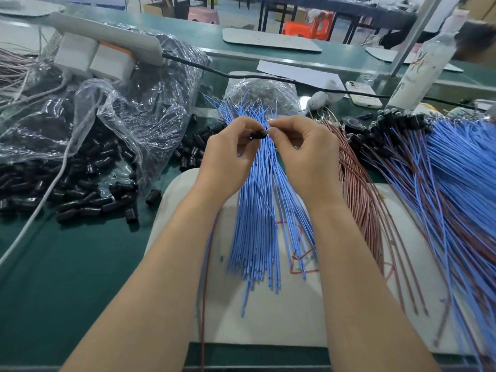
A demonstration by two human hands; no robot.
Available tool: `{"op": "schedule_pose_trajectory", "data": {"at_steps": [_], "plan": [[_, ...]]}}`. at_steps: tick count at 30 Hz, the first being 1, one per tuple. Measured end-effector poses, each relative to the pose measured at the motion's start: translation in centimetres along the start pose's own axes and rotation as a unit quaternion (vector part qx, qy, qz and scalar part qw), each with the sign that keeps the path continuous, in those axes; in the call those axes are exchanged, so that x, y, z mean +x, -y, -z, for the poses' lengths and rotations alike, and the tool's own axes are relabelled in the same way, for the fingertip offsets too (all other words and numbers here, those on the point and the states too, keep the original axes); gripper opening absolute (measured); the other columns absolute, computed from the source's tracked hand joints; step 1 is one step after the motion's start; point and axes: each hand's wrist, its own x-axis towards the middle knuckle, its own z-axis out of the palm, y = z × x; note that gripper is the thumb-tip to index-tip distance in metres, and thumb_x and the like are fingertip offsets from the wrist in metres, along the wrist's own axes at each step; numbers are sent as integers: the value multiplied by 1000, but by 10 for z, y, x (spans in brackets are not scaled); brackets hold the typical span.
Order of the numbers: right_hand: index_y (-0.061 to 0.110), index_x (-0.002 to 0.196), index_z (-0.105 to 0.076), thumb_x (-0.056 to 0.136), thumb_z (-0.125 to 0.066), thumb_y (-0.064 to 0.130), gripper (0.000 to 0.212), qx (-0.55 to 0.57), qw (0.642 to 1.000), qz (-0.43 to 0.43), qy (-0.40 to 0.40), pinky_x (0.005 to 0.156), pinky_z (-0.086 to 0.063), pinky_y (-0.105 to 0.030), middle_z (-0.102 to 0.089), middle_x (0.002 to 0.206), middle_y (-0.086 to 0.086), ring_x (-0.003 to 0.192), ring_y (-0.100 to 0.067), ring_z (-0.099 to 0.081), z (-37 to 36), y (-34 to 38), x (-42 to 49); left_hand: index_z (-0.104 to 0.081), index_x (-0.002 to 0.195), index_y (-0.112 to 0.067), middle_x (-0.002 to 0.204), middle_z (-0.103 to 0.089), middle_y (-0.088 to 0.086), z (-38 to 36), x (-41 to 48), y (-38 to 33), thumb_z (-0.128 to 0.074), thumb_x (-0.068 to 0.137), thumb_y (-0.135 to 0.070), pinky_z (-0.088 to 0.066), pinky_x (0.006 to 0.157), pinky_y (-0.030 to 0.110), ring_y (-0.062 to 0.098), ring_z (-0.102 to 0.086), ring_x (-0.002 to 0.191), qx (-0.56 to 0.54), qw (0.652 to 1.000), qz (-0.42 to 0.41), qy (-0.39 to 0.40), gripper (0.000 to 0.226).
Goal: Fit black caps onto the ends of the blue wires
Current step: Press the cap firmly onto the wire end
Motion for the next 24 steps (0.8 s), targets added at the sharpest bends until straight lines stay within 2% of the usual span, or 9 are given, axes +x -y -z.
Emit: {"op": "schedule_pose_trajectory", "data": {"at_steps": [4, 7, 11, 14, 17, 20, 24], "plan": [[9, 95, -73, 87, -65, 9, 11, -20, 1000, 1, 10, 80, -54, -26, -71, 86, -1, 80, -11, -66, 1, 0, 0, -63, 102, -9, 94, -69, 2, -1, 0, 0, -56, 89, 0, -50, 84, 24, 14, -64, 88, 35, 999, -16, 1, 18], [10, 94, -74, 87, -66, 9, 11, -1, 1000, -20, 11, 81, -54, -28, -70, 84, 1, 81, -11, -67, 0, -1, 1, -65, 104, -11, 95, -69, 0, 0, 0, 0, -58, 90, -5, -43, 76, 19, 11, -56, 80, 71, 997, -29, 3, 17], [11, 94, -73, 88, -65, 10, 10, 101, 990, -93, 15, 80, -55, -27, -70, 80, 6, 77, -7, -66, 3, -6, 3, -67, 105, -18, 93, -66, -9, 1, 0, 1, -60, 91, -15, -35, 75, 6, 10, -50, 87, 102, 994, -33, 7, 16], [13, 89, -71, 90, -63, 9, 9, 185, 972, -145, 18, 69, -51, -16, -69, 74, 5, 70, -1, -64, 4, -9, 4, -67, 102, -21, 88, -70, -7, 2, 0, 1, -60, 92, -23, -36, 76, 7, 5, -58, 89, 91, 996, -8, 23, 12], [15, 82, -66, 89, -64, 8, 10, 236, 953, -188, 19, 65, -50, -14, -67, 72, 2, 65, -3, -62, 4, -11, 3, -66, 96, -20, 74, -69, -12, 3, -1, 0, -61, 92, -21, -34, 65, 1, 0, -60, 76, 66, 997, 0, 46, 7], [13, 78, -65, 89, -65, 8, 11, 246, 948, -201, 25, 63, -50, -15, -64, 69, -1, 60, -4, -59, 3, -13, 3, -66, 91, -16, 69, -66, -12, 3, -2, 0, -62, 91, -19, -34, 65, 2, 3, -59, 70, 71, 996, -11, 48, 5], [14, 76, -64, 89, -64, 8, 14, 253, 943, -211, 40, 65, -51, -16, -63, 69, -3, 63, -8, -56, 1, -14, 3, -66, 91, -10, 70, -67, -8, 3, -3, -1, -62, 90, -16, -36, 65, 3, 5, -58, 69, 69, 997, -13, 42, 7]]}}
